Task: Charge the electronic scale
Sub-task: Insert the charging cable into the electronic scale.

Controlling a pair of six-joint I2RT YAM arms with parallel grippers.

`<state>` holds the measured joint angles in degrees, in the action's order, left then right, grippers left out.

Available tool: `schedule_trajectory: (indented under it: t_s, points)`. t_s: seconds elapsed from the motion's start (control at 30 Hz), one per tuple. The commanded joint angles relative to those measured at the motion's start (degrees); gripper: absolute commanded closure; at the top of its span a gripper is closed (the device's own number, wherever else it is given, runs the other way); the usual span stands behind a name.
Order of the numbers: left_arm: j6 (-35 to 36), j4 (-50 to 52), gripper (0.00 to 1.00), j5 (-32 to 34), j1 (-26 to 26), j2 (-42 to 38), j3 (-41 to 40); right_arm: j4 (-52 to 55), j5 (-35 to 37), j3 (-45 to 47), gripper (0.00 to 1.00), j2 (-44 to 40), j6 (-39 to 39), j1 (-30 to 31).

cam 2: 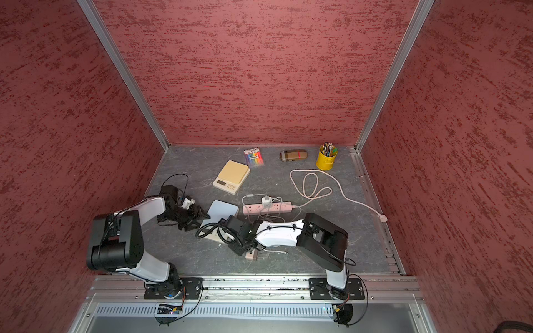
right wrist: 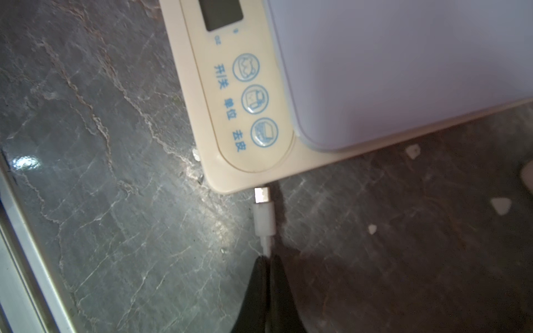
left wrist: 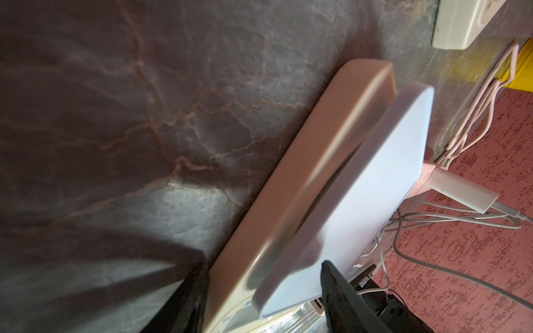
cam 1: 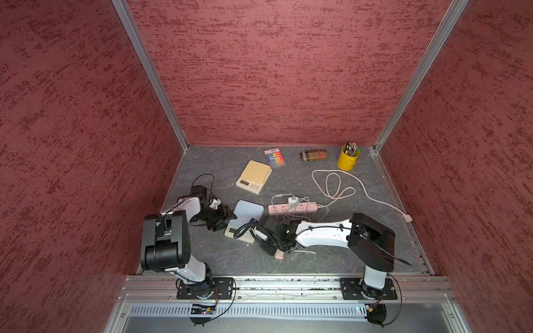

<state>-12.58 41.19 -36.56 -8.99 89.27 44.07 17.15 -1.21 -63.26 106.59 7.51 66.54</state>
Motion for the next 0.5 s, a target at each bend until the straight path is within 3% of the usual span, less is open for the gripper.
schedule_trajectory:
  t_s: [0.0,0.47]
  points:
    - [0.5,0.4,0.38,-0.2,0.0,0.1,0.0,0.0,1.6,-2.1,1.00,-0.1,0.4,0.2]
    - [0.3,0.5,0.38,-0.1,1.1,0.5,-0.2,-1.1,1.6,-2.6,1.00,-0.1,1.3,0.3]
